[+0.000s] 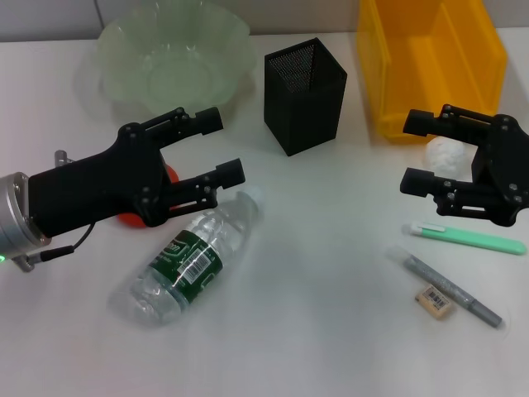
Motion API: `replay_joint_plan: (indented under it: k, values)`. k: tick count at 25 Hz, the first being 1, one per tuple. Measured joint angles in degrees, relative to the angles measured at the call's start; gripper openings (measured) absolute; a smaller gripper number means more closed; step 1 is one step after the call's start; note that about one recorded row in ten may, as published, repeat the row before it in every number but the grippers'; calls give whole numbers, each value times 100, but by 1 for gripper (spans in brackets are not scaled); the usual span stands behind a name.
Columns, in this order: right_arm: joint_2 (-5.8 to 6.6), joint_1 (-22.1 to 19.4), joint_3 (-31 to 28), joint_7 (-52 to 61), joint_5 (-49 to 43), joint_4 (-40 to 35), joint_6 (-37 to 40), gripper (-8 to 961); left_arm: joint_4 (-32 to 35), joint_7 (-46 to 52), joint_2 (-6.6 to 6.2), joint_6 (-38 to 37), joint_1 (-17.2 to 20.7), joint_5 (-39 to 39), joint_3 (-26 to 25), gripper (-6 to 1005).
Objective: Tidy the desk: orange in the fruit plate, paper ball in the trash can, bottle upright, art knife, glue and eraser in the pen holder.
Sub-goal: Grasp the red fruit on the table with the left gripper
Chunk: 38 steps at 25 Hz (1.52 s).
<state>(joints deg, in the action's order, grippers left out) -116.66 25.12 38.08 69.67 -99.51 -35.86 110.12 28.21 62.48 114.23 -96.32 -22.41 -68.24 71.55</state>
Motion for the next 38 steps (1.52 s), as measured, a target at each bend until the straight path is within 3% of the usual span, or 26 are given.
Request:
replay_joint_plan:
  k: [10,14,17,21,23,38]
  values:
    - [4,-8,-1,-42,0,0,0,783,0,0,78,305,-9,9,-164,784]
    - [5,-27,-22,-74,1,0,1,783,-15,-19,289,1501,104,12,-513,784]
    - [20,-41,-6,-76,2,0,1,782,-136,-63,352,2122,141,0,-649,784]
    - [30,-50,-19,-83,2,0,1,782,-217,-74,360,2320,145,-1,-672,784]
    - [36,-51,-18,-111,2,0,1,782,-463,-118,344,2818,176,-3,-675,784]
    - [48,-15,-6,-240,2,0,-24,782,-676,-221,358,3125,326,-19,-618,783]
